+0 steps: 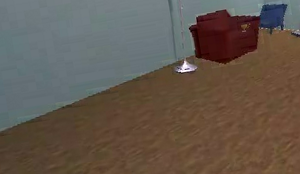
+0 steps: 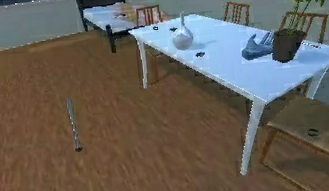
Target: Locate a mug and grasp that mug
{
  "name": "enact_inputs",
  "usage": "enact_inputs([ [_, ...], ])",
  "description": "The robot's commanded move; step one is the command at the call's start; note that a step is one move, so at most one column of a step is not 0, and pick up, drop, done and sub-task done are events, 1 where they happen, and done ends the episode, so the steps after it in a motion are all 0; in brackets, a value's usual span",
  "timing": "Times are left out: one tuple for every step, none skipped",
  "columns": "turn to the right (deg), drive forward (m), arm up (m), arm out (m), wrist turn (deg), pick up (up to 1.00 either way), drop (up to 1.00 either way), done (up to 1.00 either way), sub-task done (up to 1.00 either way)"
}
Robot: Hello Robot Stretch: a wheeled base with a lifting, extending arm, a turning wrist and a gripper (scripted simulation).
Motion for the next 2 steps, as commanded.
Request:
enact_inputs([
  [-45.0, 0.0, 0.0, 0.0, 0.0, 0.0, 0.0, 0.0, 0.0],
  [-15.0, 0.0, 0.0, 0.0, 0.0, 0.0, 0.0, 0.0, 0.0],
])
